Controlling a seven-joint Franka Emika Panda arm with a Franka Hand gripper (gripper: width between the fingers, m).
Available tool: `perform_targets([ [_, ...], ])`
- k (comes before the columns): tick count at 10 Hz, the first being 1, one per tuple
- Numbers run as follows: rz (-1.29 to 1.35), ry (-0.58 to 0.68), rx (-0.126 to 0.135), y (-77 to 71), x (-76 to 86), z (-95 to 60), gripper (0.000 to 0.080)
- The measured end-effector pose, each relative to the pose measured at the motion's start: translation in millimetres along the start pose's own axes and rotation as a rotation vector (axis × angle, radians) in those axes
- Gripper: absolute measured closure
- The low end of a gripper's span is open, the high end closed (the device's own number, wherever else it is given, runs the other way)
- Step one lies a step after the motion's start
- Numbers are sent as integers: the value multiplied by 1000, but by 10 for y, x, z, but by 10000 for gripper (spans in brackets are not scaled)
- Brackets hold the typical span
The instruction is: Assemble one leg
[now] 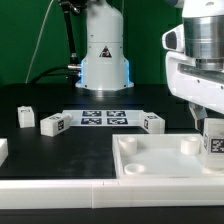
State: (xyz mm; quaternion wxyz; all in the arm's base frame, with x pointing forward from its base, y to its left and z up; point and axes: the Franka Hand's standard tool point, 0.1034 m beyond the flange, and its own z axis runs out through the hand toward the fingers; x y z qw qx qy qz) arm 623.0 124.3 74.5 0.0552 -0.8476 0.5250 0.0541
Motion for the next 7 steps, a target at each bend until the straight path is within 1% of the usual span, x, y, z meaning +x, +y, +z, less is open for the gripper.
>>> perform_targets([
  [3, -313, 3, -28, 4, -48, 4, 150],
  [4, -446, 4, -30, 9, -34, 5, 150],
  [6, -678, 21, -19, -5, 22, -2, 150],
  [7, -748, 37, -39, -8, 1, -1, 150],
])
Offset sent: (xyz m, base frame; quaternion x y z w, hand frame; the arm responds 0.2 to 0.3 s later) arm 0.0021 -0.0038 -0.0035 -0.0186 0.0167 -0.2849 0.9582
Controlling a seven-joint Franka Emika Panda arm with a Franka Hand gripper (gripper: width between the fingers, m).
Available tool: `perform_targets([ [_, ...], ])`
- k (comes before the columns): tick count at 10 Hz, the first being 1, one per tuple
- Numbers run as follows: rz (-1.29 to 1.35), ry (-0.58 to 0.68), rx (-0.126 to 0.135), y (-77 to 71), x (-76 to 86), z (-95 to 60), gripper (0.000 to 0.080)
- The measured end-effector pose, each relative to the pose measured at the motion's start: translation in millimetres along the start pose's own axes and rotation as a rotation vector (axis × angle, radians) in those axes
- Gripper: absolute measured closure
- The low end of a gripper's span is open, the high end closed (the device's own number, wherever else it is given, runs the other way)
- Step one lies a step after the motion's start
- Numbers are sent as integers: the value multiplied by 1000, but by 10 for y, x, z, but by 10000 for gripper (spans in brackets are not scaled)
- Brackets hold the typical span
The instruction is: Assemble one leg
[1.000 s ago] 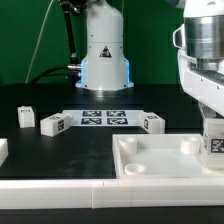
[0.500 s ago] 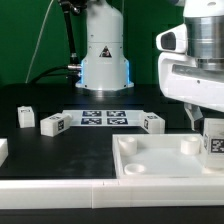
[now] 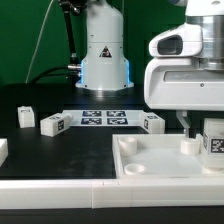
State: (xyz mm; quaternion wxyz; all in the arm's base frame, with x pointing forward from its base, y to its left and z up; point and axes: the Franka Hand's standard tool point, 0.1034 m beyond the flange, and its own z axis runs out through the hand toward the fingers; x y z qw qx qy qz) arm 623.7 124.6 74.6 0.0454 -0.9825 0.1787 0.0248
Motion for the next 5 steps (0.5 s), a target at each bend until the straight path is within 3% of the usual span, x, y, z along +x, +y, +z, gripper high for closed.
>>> perform_targets([
  [1, -126, 7, -18, -21, -14, -1, 150],
  [4, -221, 15, -18, -9, -8, 16, 150],
  [5, -221, 15, -18, -10, -8, 16, 277],
])
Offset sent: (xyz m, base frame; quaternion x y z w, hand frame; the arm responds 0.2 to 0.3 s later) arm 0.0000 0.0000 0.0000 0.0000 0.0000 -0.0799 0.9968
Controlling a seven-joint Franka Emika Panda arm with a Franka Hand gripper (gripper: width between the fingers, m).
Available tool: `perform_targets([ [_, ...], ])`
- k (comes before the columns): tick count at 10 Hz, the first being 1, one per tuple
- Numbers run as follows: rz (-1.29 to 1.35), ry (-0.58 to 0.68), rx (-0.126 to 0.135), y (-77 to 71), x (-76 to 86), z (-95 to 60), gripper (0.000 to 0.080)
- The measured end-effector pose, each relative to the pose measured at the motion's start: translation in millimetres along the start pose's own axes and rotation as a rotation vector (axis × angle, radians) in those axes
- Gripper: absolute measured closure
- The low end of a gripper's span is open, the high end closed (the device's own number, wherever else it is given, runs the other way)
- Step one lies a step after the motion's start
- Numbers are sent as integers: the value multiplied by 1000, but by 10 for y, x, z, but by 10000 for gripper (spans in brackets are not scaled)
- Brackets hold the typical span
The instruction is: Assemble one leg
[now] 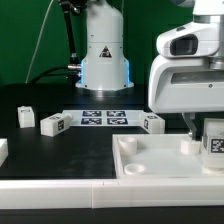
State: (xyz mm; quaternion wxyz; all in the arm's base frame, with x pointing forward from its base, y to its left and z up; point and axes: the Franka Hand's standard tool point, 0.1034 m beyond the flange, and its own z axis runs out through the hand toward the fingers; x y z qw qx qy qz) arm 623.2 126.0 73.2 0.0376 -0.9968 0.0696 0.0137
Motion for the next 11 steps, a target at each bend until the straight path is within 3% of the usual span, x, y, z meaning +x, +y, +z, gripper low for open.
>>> perform_targets([
  [1, 0, 0, 0, 0, 0, 0, 447],
  [2, 1, 0, -1, 11, 3, 0, 447],
  [3, 2, 0, -1, 17, 4, 1, 504],
  [7, 28, 0, -1, 21, 5, 2, 504],
  [11, 508, 4, 34, 38, 3, 14, 504],
])
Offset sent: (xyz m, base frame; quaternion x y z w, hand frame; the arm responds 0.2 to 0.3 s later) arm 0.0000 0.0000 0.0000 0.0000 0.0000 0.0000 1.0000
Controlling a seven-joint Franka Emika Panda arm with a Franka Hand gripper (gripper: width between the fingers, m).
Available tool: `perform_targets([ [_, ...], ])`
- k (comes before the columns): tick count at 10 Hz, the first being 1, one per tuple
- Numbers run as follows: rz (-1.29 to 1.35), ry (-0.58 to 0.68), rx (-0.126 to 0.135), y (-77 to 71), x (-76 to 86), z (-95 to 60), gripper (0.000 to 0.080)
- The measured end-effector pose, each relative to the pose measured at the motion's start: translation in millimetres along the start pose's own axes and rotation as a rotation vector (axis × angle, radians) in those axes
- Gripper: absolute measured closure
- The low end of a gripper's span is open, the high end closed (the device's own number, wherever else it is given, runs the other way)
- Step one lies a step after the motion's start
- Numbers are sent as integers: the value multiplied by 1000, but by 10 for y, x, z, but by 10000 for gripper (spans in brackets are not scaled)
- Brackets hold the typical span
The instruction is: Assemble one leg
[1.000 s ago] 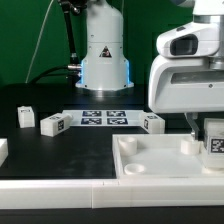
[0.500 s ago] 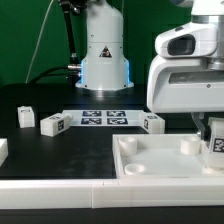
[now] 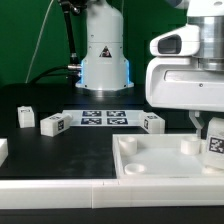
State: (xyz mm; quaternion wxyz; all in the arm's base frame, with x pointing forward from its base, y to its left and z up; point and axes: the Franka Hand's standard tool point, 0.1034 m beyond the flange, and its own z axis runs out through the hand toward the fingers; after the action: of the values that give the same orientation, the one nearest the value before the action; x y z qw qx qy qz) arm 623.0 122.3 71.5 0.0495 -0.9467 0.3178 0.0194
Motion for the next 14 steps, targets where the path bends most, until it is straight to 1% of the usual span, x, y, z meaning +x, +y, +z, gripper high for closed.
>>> perform_targets([
  [2, 156, 2, 2, -2, 2, 1, 504],
  [3, 293, -5, 9, -10, -6, 3, 504],
  [6, 601, -16, 15, -39, -32, 5, 505],
  [8, 716, -24, 18, -32, -26, 11, 505],
  [10, 884, -33, 20, -35, -27, 12, 506],
  [11, 880, -32, 20, -33, -27, 13, 506],
  [12, 872, -33, 20, -36, -29, 13, 426],
  [13, 806, -33, 21, -29, -24, 14, 426],
  [14, 757, -32, 22, -30, -24, 14, 259],
])
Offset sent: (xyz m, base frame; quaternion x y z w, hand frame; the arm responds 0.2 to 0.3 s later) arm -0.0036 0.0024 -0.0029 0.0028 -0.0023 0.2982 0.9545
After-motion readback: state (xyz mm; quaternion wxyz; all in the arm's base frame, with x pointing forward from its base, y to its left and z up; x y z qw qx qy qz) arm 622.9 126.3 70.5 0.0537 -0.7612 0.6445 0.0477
